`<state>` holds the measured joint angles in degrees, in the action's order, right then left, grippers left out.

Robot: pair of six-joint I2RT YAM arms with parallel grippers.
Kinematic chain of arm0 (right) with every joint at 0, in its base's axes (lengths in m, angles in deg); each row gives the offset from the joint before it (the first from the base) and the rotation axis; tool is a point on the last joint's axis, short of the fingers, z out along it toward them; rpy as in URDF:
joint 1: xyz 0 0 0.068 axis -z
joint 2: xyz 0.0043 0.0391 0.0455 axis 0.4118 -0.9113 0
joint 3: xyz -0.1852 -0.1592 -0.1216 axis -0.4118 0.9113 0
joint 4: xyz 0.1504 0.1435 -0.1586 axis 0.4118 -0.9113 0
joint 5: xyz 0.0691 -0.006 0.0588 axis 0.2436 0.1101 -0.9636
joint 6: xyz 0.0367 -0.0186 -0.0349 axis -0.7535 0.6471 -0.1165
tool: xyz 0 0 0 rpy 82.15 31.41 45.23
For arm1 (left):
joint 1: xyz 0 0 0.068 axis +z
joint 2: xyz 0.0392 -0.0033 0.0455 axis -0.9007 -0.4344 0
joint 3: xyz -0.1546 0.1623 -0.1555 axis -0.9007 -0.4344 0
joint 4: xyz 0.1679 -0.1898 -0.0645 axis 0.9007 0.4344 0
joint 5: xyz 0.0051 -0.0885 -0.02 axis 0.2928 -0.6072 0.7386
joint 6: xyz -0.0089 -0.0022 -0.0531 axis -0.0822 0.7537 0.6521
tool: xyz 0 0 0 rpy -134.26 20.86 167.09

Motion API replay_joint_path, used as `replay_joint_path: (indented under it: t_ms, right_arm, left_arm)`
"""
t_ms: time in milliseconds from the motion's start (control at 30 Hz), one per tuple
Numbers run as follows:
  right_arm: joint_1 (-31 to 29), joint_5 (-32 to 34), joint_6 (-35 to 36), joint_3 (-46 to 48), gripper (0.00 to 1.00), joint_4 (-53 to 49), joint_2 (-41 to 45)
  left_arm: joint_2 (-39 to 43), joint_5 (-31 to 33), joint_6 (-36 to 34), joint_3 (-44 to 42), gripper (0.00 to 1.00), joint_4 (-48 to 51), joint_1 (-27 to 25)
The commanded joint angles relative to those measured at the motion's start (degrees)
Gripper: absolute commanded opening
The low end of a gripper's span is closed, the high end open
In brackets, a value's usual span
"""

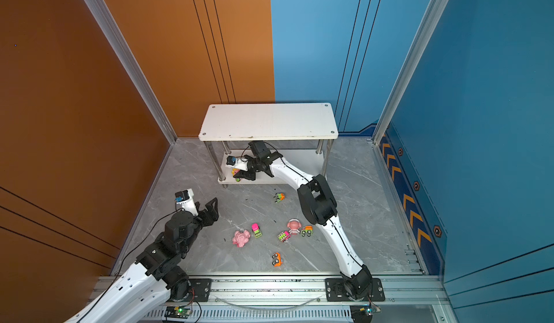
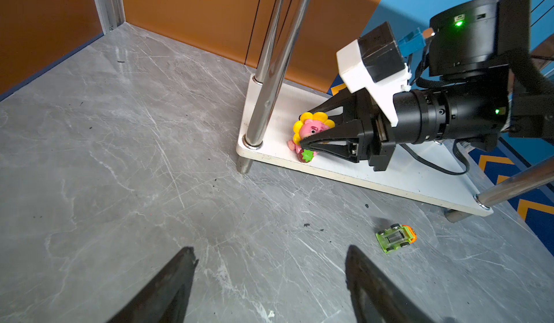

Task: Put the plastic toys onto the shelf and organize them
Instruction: 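Lower the sunflower bear onto the lower shelf tier with the right gripper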

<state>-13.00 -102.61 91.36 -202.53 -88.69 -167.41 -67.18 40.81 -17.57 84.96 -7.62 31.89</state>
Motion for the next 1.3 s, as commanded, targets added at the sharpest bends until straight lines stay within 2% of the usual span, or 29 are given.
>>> replay_joint_path:
  t_ms: [0,233,300,500,733,1067,1267]
  right_arm:
    - [0.5,-1.3,2.4,-1.4,0.19,-2.3,-2.1]
    - [0.6,-0.4,2.8,-2.1,0.47,-2.0,-2.6]
    - [0.6,-0.1,2.8,-2.1,0.51,-1.7,-2.5]
    - [0.7,-0.4,1.5,-2.3,0.57,-1.1,-2.1]
    - [1.0,-1.5,-1.4,-2.3,0.58,0.7,-1.9]
    - [2.1,-5.4,-12.5,-1.5,0.66,7.0,-0.5]
    - [2.3,-7.1,-18.9,3.1,0.68,14.4,2.3]
  left_arm:
    - [-0.5,-1.1,0.3,1.9,0.8,-1.5,0.7]
    - [-1.5,-1.5,0.3,1.8,0.8,-2.2,0.7]
    - [-1.7,-1.7,0.4,1.9,0.8,-2.3,0.7]
    - [-1.8,-1.9,0.6,1.8,0.8,-2.3,0.8]
    - [-1.2,-2.3,0.8,1.7,0.8,-2.0,0.7]
    - [-0.8,-2.9,1.0,1.7,0.8,-1.8,0.7]
    - [0.8,-3.0,1.5,1.8,0.8,-0.4,0.7]
